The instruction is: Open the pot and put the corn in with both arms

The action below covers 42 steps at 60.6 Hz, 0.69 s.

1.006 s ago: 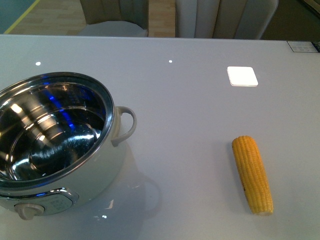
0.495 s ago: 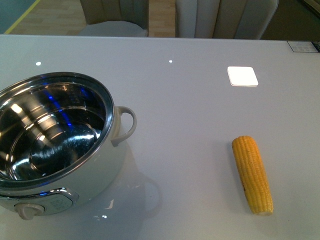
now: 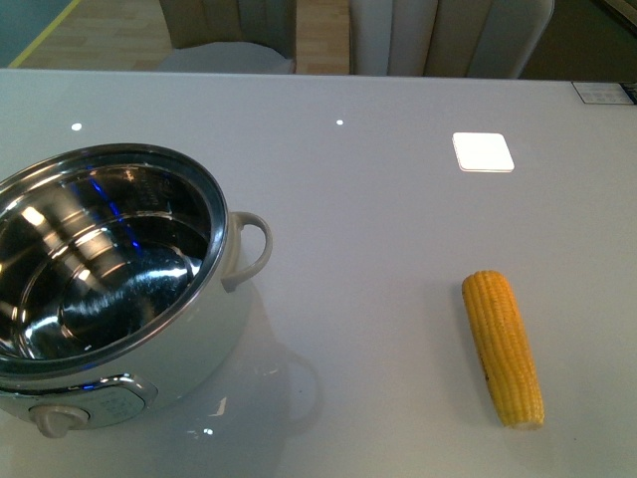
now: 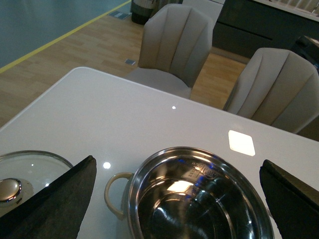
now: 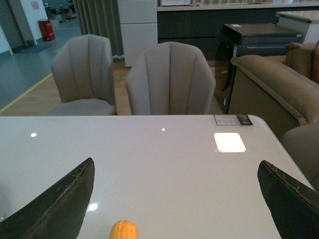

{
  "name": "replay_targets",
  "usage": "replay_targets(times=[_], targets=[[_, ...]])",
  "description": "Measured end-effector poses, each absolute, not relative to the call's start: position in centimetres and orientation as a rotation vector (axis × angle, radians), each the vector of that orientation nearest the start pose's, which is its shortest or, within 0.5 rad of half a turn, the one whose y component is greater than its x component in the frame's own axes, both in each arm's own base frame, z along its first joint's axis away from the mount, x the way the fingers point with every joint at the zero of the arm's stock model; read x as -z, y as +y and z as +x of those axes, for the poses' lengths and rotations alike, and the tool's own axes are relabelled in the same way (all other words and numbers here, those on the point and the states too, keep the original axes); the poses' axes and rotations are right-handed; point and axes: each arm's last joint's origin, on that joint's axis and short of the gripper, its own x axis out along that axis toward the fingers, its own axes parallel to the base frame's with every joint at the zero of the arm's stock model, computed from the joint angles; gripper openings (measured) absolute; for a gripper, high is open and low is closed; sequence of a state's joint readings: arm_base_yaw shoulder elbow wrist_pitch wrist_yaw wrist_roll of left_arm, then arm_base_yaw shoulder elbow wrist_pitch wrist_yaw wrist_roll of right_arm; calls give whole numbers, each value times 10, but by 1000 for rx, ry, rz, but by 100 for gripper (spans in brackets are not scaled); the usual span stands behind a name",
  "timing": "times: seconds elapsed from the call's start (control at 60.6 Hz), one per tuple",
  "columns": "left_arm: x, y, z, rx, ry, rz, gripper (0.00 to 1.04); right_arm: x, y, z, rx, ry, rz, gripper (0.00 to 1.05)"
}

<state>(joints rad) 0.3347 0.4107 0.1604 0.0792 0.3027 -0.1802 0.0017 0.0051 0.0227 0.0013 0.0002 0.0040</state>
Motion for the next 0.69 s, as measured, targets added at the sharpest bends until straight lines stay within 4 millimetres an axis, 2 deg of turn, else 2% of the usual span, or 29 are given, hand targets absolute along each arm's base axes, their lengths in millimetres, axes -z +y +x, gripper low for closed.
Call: replay_targets(times=[0.148,0.28,0.396,0.462,0.528,0.594,0.693], targets=[[-185,26,111,-4,157,-229,98,-171,0,97,-1,-19,4,96],[-166,22,106,11,197,-233,98,-171,0,97,-1,-19,4,96],[-165,22,105,5,174,-205,96,-171,0,97,-2,-19,4,96],[-162,21,101,-16,69,-110,83,-171,0,97,-2,-19,4,96],[-167,17,98,-12,2,-49,71,-171,0,97,0,-19,4,96],[-168,15,97,-12,-6,-31,60,-171,0,97,-1,-19,4,96],[-168,10,97,-28,-6,-17,39,-171,0,97,-1,-19,4,96]])
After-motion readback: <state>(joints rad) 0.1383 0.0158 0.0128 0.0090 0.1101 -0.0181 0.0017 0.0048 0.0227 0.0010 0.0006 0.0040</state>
